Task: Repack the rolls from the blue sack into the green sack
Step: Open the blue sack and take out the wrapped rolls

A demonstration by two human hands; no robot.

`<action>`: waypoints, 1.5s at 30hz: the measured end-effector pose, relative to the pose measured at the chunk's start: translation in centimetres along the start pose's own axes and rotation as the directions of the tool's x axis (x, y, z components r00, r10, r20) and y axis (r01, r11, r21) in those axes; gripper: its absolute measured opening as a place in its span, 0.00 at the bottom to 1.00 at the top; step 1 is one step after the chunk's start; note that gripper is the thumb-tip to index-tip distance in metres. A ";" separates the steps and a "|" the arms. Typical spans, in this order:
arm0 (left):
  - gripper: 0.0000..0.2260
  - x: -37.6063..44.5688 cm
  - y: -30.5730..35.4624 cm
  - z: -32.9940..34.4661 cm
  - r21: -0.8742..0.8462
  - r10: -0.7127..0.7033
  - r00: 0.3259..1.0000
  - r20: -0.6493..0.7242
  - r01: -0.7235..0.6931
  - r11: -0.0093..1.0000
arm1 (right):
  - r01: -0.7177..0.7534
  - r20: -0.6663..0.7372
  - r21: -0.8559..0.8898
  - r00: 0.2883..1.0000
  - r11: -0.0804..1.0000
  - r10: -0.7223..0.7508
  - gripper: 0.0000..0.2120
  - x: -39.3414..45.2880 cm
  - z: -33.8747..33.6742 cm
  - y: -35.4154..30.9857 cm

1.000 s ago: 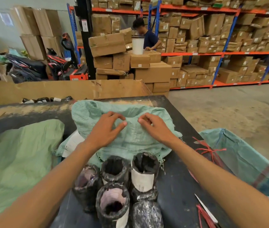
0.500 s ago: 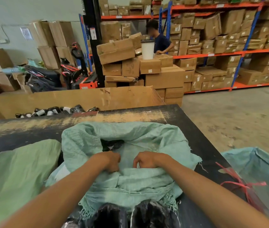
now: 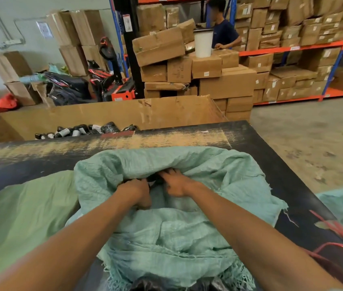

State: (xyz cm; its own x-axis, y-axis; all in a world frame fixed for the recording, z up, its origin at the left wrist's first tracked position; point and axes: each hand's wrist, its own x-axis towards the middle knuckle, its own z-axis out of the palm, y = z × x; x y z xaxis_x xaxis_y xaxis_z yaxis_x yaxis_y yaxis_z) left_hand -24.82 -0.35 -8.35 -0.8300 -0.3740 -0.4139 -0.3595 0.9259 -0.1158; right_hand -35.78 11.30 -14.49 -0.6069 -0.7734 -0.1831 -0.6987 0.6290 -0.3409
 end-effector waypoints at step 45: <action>0.15 -16.0 -2.5 -10.1 -0.994 -0.048 0.996 -0.078 -0.074 0.080 | 0.222 -0.448 0.419 0.894 0.880 -0.013 0.25 -17.6 -9.6 -2.6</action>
State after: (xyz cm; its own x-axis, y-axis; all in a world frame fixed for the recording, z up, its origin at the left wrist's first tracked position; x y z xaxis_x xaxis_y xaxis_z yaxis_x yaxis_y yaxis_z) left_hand -14.92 2.76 7.67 -0.8426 -0.4209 -0.3359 -0.3912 0.0498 0.9189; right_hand -26.91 24.07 -1.55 -0.7034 -0.6639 0.2537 -0.5914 0.3487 -0.7271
